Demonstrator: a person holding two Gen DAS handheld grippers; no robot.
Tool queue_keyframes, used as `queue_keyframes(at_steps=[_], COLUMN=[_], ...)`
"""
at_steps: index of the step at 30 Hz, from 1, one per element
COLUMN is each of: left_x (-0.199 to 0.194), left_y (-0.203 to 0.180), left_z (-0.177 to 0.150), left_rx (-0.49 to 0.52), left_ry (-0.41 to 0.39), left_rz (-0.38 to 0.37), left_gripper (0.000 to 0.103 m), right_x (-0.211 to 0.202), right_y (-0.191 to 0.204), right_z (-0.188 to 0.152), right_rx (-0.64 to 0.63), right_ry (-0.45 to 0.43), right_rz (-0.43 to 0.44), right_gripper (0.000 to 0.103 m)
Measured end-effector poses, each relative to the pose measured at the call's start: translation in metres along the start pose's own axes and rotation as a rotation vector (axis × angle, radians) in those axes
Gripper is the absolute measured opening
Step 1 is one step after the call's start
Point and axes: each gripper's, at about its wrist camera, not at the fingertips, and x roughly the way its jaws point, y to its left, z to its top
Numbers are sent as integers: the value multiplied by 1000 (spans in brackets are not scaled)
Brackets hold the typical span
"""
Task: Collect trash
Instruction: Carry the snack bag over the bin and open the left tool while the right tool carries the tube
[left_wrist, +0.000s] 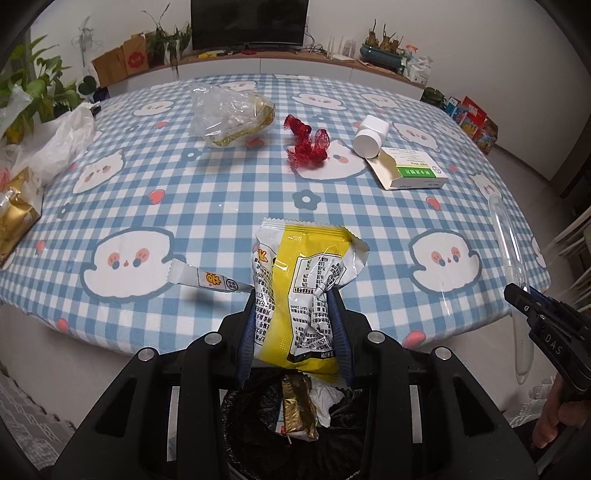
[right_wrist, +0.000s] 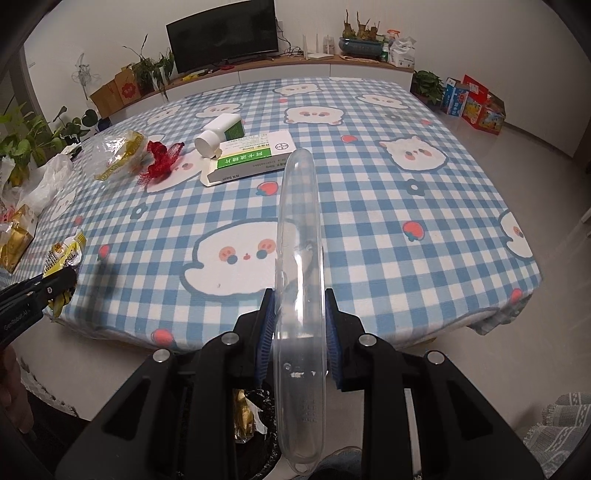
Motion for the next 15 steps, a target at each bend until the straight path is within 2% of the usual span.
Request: queue_keyframes(at_steps=[8, 15], left_x=[-4, -7], left_y=[-12, -13], left_z=[-36, -70], left_rx=[-9, -17], left_ry=[19, 22], left_rz=[-36, -35], left_gripper=[35, 35], right_x=[-8, -16], right_y=[-1, 3], right_z=[-39, -66], right_rx=[9, -11], right_ry=[-5, -13], right_rz=[-4, 0], right_gripper=[24, 24])
